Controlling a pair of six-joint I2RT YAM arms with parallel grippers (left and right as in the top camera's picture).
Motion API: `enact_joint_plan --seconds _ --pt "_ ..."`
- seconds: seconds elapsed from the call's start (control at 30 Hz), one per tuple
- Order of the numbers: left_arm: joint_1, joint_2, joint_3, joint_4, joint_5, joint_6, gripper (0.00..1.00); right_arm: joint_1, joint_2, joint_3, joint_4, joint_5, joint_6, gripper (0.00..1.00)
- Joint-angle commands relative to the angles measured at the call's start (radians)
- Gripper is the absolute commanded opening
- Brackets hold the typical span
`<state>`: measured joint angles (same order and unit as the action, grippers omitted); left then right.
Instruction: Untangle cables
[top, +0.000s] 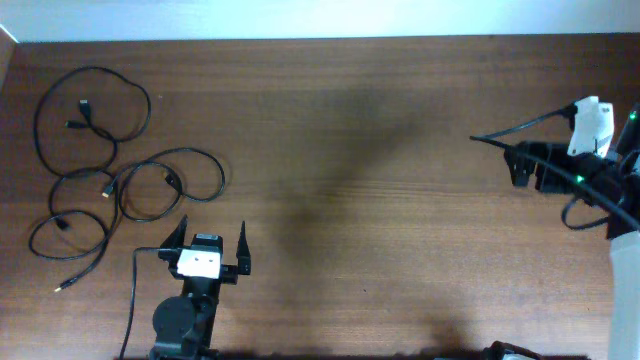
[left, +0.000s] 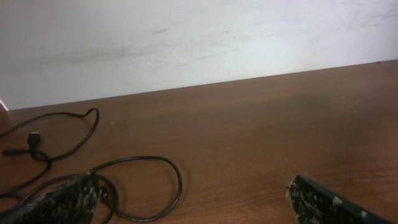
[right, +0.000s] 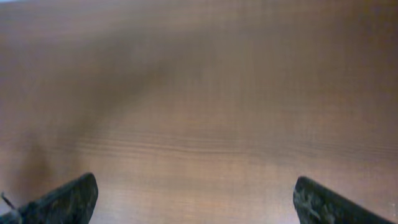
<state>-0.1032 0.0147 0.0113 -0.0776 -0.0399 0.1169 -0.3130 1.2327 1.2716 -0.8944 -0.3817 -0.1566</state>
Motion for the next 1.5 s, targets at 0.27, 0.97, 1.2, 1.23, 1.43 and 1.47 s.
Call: enact_joint_plan --seconds 0.27,0.97,1.2,1.23,1.43,1.47 --pt "0.006 -0.01 -0.002 -0.006 0.011 0.02 0.99 0.005 -0.251 -0.499 0.494 -0.165 0.045 0.99" --pt "0.006 -0.01 -0.002 -0.006 0.011 0.02 0.99 0.013 -0.892 -1.26 1.236 -0.15 0.222 0.99" --pt "0.006 -0.01 -0.002 -0.006 0.011 0.02 0.99 0.013 -1.042 -1.266 1.103 -0.119 0.221 0.99" --pt "0.006 -0.01 -0.002 -0.006 0.011 0.02 0.99 0.015 -1.061 -1.266 1.084 -0.114 0.221 0.99" --pt "0.006 -0.01 -0.002 -0.006 0.011 0.02 0.99 0.097 -1.176 -1.266 0.911 0.042 0.22 0.99" --pt "0.006 -0.01 -0.002 -0.006 0.011 0.02 0.99 0.114 -1.205 -1.266 0.88 0.078 0.217 0.99"
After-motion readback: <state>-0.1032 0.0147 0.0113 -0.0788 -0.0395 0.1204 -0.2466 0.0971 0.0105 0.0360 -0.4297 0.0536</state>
